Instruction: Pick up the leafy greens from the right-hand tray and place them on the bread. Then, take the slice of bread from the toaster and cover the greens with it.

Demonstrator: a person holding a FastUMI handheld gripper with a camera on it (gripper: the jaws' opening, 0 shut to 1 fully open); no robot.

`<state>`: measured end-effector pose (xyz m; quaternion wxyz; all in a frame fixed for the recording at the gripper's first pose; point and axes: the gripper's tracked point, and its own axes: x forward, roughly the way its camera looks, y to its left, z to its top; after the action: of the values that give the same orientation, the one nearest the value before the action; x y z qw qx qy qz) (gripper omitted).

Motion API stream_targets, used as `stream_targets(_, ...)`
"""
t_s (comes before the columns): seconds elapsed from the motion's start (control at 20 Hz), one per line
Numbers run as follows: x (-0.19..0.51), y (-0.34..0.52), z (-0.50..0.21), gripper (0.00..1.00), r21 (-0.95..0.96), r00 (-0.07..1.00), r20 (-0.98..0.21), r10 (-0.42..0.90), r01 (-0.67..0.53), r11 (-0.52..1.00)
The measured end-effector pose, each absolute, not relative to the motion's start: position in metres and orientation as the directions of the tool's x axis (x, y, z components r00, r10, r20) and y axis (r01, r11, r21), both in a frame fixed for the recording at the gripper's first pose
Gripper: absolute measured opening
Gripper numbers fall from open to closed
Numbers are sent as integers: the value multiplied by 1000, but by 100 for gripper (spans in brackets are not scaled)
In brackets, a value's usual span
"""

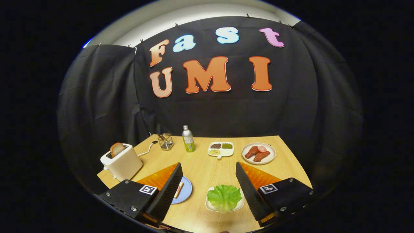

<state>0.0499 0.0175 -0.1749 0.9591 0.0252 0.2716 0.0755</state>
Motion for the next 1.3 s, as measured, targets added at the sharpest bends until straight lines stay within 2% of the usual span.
stream_targets(0.25,51,14,-226,99,41,745,-655,127,-134,990)
stream_targets(0.55,48,25,-289,99,113,575,-795,195,-175,978)
stream_targets(0.85,44,20,-348,98,118,420,-887,194,-200,973)
stream_targets(1.0,39,12,-379,98,130,325,-929,179,-167,977)
stream_targets(1.3,39,6,-418,97,74,233,-966,114,-176,982)
